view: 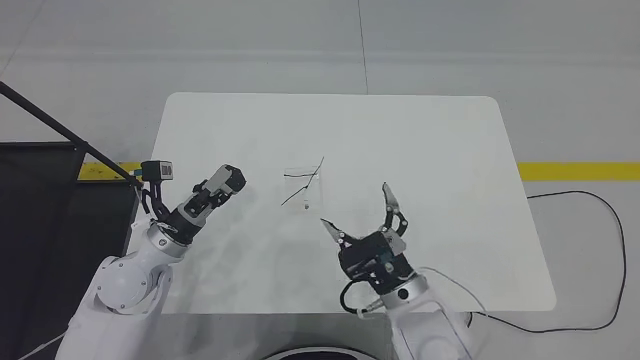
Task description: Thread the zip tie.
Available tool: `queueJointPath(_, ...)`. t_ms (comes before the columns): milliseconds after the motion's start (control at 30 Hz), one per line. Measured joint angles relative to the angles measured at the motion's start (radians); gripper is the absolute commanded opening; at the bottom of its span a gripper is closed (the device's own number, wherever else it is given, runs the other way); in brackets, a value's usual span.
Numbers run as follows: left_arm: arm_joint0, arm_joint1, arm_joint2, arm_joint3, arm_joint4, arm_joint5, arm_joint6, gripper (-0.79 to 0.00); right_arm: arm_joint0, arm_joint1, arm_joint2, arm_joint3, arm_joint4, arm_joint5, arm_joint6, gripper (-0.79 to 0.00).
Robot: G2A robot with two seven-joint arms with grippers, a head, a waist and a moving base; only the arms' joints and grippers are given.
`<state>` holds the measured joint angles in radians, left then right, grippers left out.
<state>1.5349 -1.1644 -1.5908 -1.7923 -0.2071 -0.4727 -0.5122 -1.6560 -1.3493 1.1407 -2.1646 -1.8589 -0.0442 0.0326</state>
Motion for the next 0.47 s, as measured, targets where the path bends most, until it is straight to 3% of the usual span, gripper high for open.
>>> queueJointPath(467,0.0,0.0,0.0,0.0,0.0,0.0,0.0,-0.001,0.0,0.0,0.002,-0.002,0.004,-0.002,0.001,-0.001)
